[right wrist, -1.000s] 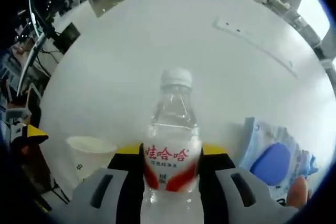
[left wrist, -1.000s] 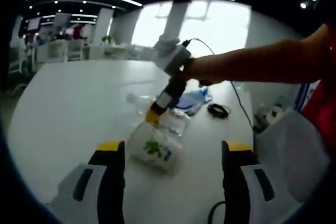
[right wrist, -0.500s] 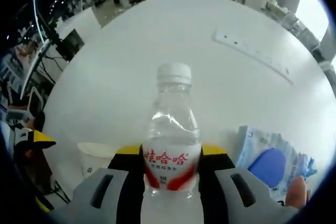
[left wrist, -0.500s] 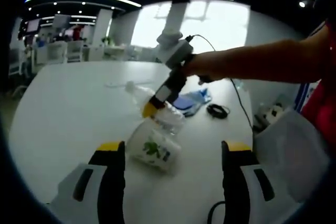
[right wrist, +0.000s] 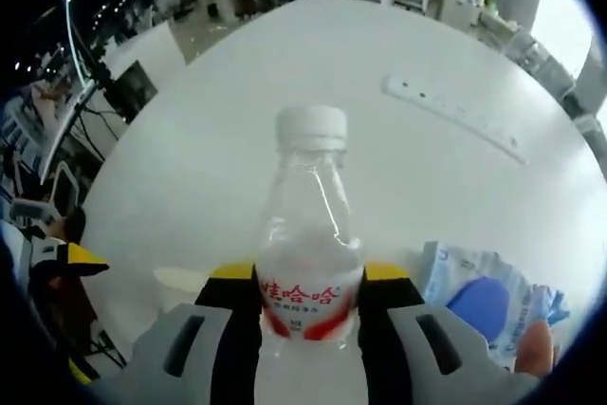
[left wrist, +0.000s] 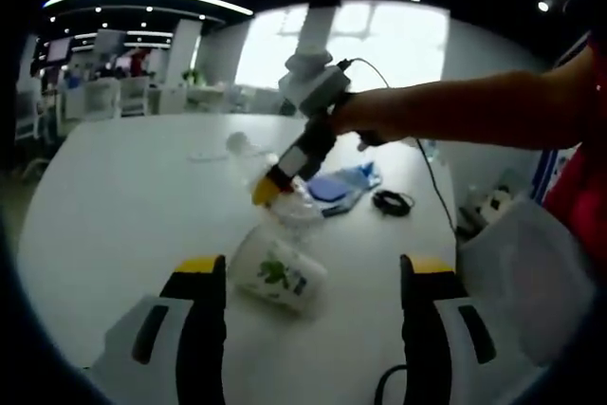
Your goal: Arrange the tabletop items into an orderly group along one side of the table until the central work area is clear of visible clutter.
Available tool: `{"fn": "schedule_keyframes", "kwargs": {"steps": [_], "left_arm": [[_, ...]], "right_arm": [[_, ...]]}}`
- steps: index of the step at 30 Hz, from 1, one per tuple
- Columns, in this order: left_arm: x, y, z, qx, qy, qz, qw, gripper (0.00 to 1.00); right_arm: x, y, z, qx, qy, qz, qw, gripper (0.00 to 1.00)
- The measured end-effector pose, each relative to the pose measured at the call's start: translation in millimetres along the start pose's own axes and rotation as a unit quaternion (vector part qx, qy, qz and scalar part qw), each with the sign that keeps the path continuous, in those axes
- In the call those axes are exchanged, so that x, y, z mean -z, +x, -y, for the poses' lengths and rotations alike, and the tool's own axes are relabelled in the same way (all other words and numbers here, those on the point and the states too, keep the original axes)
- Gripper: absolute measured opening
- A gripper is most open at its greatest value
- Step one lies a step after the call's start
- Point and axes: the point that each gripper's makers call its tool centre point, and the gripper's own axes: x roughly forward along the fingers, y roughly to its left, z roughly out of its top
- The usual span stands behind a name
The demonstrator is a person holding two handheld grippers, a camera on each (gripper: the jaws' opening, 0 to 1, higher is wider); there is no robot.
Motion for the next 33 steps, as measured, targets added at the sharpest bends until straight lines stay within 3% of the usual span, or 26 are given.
{"fn": "schedule_keyframes", "kwargs": {"steps": [19,33], "left_arm": [[-2.0,-3,-1.5,-0.002,0.001,0.005,1.0000,0.72],[3.4,-11,-7.7,-0.008,-0.004,0.002,1.0000,0.72]], "right_arm": [[-22.7,-6,-11,-0.001,-0.004,0.024,0.9997,0.37],[-41.3,6,-49,-0.021,-0.006,0.045,0.9988,0.37]]}}
